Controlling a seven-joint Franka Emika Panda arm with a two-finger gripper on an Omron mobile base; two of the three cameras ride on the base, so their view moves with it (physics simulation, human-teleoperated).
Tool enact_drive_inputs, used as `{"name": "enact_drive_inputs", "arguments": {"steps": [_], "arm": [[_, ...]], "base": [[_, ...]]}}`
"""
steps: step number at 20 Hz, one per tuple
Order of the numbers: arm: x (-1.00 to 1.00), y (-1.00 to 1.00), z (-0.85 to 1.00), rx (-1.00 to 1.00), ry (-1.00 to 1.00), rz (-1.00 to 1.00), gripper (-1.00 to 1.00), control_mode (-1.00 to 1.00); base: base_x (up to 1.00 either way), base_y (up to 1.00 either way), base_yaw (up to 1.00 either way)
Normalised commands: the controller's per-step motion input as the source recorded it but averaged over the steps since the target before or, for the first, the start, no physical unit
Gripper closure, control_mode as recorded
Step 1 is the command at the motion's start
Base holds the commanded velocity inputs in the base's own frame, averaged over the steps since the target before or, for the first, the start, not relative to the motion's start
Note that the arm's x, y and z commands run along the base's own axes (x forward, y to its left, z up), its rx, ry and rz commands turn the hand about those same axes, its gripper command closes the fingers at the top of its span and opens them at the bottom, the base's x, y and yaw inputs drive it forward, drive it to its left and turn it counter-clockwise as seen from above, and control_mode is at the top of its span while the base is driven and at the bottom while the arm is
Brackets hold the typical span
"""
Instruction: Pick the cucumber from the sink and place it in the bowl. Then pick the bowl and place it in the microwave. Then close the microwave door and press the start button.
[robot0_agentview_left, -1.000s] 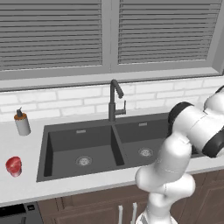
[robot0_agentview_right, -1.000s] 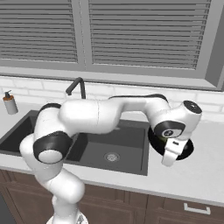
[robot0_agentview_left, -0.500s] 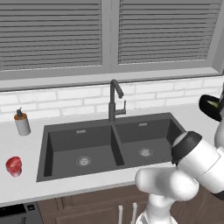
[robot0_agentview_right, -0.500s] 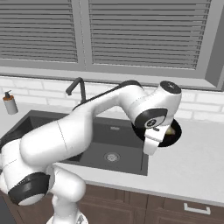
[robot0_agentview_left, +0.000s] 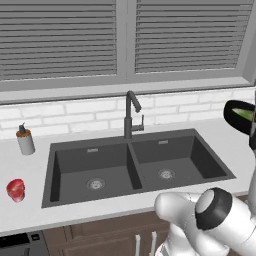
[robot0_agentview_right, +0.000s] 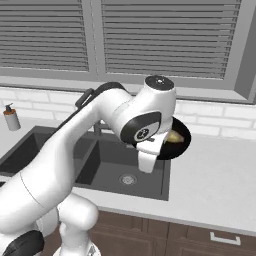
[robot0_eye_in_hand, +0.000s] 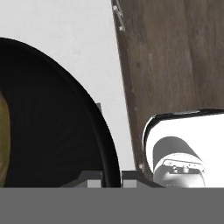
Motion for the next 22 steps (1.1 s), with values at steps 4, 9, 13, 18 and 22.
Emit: {"name": "enact_drive_inputs", "arguments": {"steps": [4, 9, 13, 18, 22], "arm": [[-0.32, 0.62, 0.3, -0.06, 0.0, 0.05, 1.0, -1.0], [-0.29, 0.58, 0.3, -0.05, 0.0, 0.06, 1.0, -1.0], [-0.03, 0.48, 0.13, -0.02, 0.0, 0.06, 1.0, -1.0], [0.0, 0.55, 0.0, -0.01, 0.06, 0.04, 1.0, -1.0], [0.01, 0.21, 0.0, -0.01, 0.02, 0.04, 1.0, -1.0]], "base": [[0.0, 0.0, 0.0], [0.0, 0.0, 0.0], [0.0, 0.0, 0.0], [0.0, 0.0, 0.0], [0.0, 0.0, 0.0]]}}
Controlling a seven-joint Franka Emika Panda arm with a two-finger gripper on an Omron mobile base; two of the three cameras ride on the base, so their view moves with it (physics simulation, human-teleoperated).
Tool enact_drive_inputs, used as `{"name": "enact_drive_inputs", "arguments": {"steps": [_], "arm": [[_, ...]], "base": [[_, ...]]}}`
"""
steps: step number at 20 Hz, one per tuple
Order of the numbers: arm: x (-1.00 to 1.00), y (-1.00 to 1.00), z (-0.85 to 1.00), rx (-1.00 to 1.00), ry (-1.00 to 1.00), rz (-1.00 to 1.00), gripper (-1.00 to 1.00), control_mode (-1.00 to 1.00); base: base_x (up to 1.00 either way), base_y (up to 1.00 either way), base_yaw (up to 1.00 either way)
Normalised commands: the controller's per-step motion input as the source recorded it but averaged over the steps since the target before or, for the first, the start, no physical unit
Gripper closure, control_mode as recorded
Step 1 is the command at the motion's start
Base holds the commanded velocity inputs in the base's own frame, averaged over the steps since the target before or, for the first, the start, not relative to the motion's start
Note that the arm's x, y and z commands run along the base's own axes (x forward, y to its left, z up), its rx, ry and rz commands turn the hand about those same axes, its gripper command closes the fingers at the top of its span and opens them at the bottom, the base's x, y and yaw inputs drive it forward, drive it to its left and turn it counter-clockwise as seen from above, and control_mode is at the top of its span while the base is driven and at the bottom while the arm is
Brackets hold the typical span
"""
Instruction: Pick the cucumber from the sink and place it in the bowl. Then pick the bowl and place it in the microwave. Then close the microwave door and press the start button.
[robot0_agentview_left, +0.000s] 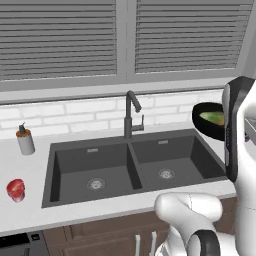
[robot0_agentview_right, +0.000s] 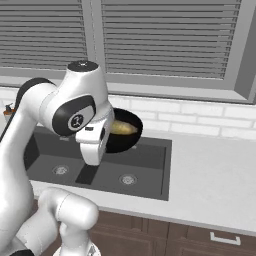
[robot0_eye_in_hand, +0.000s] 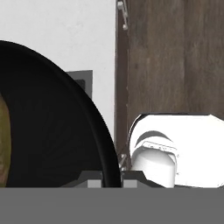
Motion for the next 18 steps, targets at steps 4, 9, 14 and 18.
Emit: {"name": "enact_drive_inputs", "arguments": {"steps": [4, 9, 14, 18], "arm": [[-0.06, 0.01, 0.0, -0.01, -0.01, 0.0, 1.0, -1.0], [0.0, 0.0, 0.0, 0.0, 0.0, 0.0, 1.0, 1.0], [0.0, 0.0, 0.0, 0.0, 0.0, 0.0, 1.0, 1.0], [0.0, 0.0, 0.0, 0.0, 0.0, 0.0, 1.0, 1.0]], "base": [[0.0, 0.0, 0.0], [-0.42, 0.01, -0.18], [-0.41, 0.02, -0.52], [-0.31, 0.0, -0.69]]}}
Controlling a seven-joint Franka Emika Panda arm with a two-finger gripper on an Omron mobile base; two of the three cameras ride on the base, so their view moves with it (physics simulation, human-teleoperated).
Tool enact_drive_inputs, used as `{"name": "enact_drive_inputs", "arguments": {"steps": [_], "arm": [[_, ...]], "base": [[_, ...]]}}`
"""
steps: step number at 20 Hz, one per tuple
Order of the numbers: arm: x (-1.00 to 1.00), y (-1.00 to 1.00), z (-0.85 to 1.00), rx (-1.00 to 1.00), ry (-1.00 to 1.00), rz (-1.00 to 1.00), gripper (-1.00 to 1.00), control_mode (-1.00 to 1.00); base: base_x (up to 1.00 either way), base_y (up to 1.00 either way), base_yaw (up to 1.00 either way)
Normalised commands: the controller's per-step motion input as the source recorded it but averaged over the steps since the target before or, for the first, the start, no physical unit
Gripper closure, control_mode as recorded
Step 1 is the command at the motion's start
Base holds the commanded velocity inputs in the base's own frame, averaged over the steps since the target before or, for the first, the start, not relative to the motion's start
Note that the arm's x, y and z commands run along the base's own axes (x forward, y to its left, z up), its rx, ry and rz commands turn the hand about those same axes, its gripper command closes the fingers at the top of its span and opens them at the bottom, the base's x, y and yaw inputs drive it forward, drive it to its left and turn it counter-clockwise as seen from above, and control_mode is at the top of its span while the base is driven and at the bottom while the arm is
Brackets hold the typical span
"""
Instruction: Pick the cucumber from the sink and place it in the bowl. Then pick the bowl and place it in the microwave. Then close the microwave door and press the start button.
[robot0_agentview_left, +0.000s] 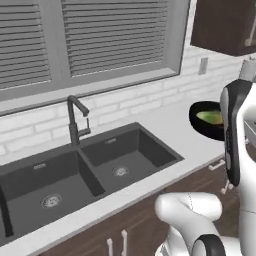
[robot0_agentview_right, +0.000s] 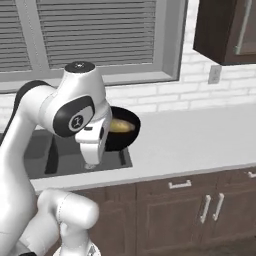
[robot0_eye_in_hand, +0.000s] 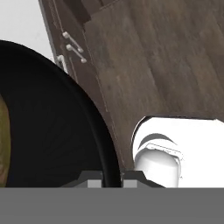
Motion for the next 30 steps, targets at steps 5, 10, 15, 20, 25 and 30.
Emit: {"name": "enact_drive_inputs", "arguments": {"steps": [5, 10, 15, 20, 25, 30], "arm": [[0.0, 0.0, 0.0, 0.0, 0.0, 0.0, 1.0, 1.0], [0.0, 0.0, 0.0, 0.0, 0.0, 0.0, 1.0, 1.0], [0.0, 0.0, 0.0, 0.0, 0.0, 0.0, 1.0, 1.0], [0.0, 0.0, 0.0, 0.0, 0.0, 0.0, 1.0, 1.0], [0.0, 0.0, 0.0, 0.0, 0.0, 0.0, 1.0, 1.0], [0.0, 0.0, 0.0, 0.0, 0.0, 0.0, 1.0, 1.0]], "base": [[-0.17, 0.0, -0.76], [-0.02, 0.0, -0.81], [0.0, -0.06, -0.82], [0.0, -0.2, -0.79], [0.0, -0.24, -0.77], [0.0, -0.29, -0.75]]}}
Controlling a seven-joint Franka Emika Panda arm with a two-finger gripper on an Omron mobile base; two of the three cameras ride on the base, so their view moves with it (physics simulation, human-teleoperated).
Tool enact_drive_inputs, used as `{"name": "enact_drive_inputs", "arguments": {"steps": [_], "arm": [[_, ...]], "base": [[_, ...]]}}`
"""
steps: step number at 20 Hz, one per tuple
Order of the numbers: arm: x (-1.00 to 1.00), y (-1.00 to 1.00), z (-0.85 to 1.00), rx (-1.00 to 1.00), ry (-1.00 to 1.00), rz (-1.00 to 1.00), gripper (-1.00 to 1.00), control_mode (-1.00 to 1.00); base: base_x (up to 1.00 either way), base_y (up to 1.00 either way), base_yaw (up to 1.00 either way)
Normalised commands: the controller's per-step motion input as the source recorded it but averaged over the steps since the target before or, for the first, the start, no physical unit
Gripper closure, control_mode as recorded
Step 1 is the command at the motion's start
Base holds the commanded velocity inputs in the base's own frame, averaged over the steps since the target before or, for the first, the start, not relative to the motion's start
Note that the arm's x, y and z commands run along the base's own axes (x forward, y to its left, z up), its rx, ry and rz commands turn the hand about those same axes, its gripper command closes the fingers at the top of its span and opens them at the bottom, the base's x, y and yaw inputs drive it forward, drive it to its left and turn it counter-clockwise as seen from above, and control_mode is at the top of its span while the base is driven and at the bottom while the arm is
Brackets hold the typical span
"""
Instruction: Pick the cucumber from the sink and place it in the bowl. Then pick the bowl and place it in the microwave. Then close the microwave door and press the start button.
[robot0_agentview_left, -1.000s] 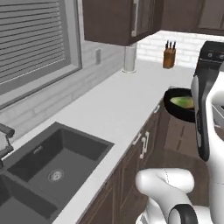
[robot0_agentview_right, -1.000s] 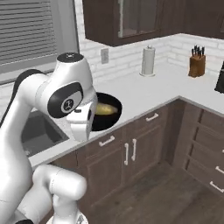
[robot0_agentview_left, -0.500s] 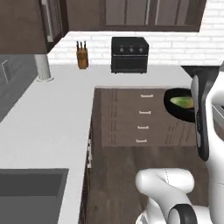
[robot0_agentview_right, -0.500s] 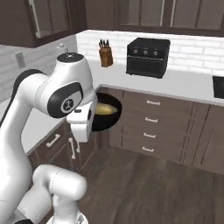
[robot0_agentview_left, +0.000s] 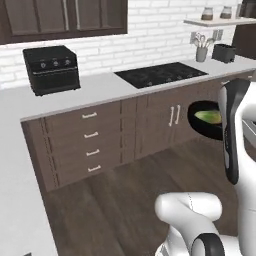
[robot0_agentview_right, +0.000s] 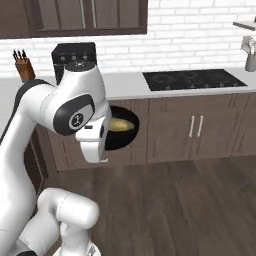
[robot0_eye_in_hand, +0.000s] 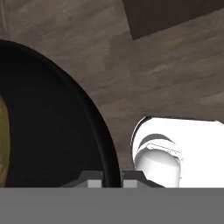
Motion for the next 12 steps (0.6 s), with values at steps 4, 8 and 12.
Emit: {"name": "enact_drive_inputs", "arguments": {"steps": [4, 8, 12], "arm": [[0.0, 0.0, 0.0, 0.0, 0.0, 0.0, 1.0, 1.0], [0.0, 0.0, 0.0, 0.0, 0.0, 0.0, 1.0, 1.0], [0.0, 0.0, 0.0, 0.0, 0.0, 0.0, 1.0, 1.0]], "base": [[0.01, -0.45, -0.72], [0.01, -0.49, -0.7], [0.06, -0.46, -0.69]]}}
